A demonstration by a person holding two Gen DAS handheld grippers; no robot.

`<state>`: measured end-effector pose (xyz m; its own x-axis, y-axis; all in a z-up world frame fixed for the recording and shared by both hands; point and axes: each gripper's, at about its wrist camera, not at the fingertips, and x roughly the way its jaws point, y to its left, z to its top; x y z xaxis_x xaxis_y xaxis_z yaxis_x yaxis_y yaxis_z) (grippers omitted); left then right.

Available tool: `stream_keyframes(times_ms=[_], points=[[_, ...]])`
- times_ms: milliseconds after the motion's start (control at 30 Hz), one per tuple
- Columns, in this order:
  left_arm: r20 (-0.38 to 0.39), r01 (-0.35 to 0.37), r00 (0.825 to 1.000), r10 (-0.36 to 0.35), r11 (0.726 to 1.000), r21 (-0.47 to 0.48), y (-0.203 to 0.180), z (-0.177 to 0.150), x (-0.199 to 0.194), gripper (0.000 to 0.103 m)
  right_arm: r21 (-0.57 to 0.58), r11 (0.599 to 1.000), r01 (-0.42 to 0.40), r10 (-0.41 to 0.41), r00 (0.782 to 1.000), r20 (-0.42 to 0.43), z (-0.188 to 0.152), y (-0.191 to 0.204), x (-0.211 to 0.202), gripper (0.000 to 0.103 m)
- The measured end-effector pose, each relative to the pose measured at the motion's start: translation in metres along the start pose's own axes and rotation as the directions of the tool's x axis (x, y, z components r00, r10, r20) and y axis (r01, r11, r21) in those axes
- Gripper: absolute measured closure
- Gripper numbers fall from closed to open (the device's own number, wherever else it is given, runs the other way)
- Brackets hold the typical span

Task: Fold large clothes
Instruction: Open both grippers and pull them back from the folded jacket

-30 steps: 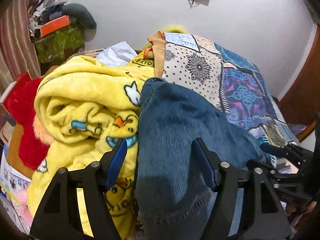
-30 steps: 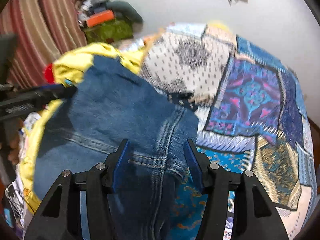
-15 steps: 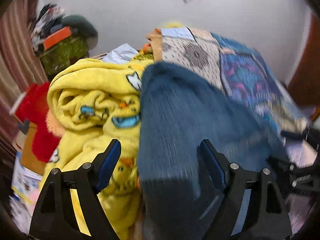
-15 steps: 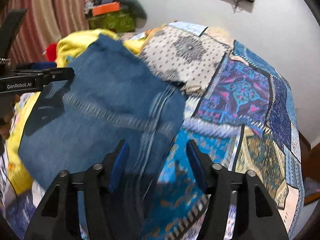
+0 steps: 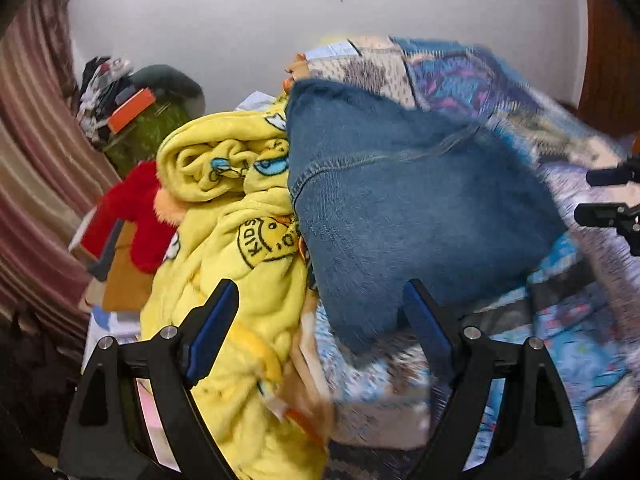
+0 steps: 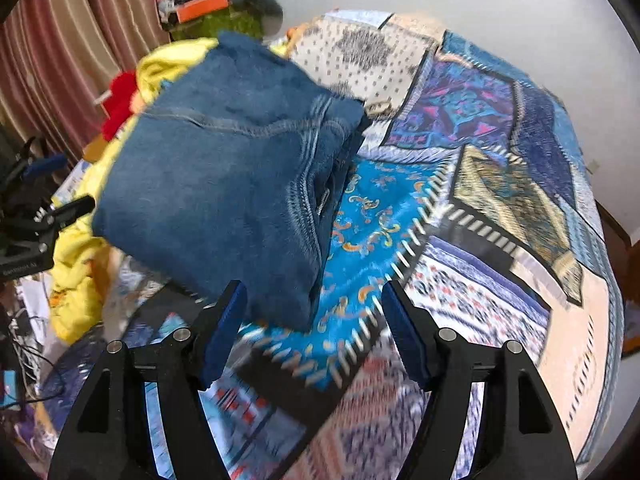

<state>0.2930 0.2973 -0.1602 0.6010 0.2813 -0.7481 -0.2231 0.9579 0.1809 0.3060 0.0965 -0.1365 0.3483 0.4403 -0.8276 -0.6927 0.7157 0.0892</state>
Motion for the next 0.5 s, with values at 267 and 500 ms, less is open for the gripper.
stream_keyframes(times_ms=[267, 500], points=[[0.247, 0.068, 0.968, -0.04, 0.992, -0.107, 0.001, 0.017, -0.128, 0.019, -0.016, 1.0, -0.019, 0.022, 0.965, 0.261, 0.001, 0.022, -0.127, 0.037], [0.482, 0.189, 0.87, -0.106, 0.974, -0.127, -0.01, 0.012, -0.244, 0.019, -0.073, 0.997, -0.028, 0.061, 0.863, 0.502, -0.019, 0.052, -0.235, 0.032]])
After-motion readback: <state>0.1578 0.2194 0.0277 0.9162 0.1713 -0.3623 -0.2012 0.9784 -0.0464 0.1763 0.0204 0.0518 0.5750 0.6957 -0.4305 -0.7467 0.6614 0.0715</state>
